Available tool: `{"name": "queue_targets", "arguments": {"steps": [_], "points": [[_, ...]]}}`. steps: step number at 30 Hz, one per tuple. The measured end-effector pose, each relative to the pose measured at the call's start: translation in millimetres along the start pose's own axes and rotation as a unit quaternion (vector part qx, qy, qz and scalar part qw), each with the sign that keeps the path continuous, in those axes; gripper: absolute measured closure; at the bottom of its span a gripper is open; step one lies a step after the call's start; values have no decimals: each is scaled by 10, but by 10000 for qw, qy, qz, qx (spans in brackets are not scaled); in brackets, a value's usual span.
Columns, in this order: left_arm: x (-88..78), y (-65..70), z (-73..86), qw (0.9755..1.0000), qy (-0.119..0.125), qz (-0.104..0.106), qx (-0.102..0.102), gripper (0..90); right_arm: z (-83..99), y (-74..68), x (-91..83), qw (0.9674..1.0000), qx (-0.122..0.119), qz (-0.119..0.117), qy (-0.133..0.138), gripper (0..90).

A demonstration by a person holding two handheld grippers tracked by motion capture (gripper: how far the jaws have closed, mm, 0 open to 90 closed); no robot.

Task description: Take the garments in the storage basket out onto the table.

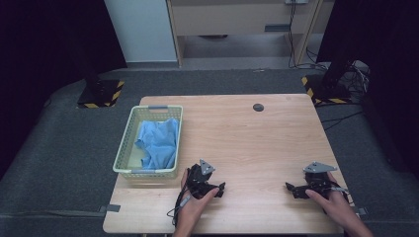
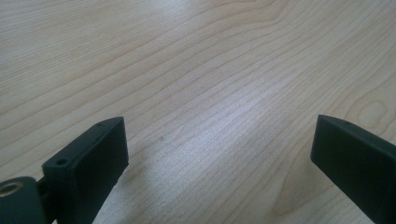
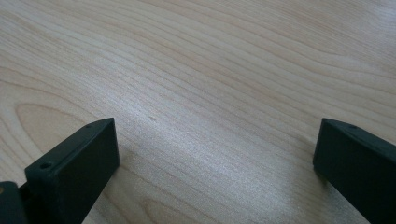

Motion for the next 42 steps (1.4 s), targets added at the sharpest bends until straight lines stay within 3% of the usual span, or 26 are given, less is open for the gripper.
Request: {"name": "queue_targets", "arguments": {"steps": [24,35,42], "points": [[-28,41,-7,9998,-132,56,150,37,-4,-14,6,10000,-10,-11,2,5],[-147,127,-82,9995,-130,170,251,39,-3,-19,7,10000,-18,-19,-1,5],[-184,136,-93,9995,-126,201,196,42,-4,-24,9,10000,-26,-28,0,5]]}}
Point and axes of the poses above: each handheld gripper's, and its own axes: x roughly forward along the jaws, z roughly out of its underside, y roughly to its right, the point moved 4 cm from there along x, roughly forward along the jaws, and after that the axes turned 11 degrees about x, right-handed, at the moved point
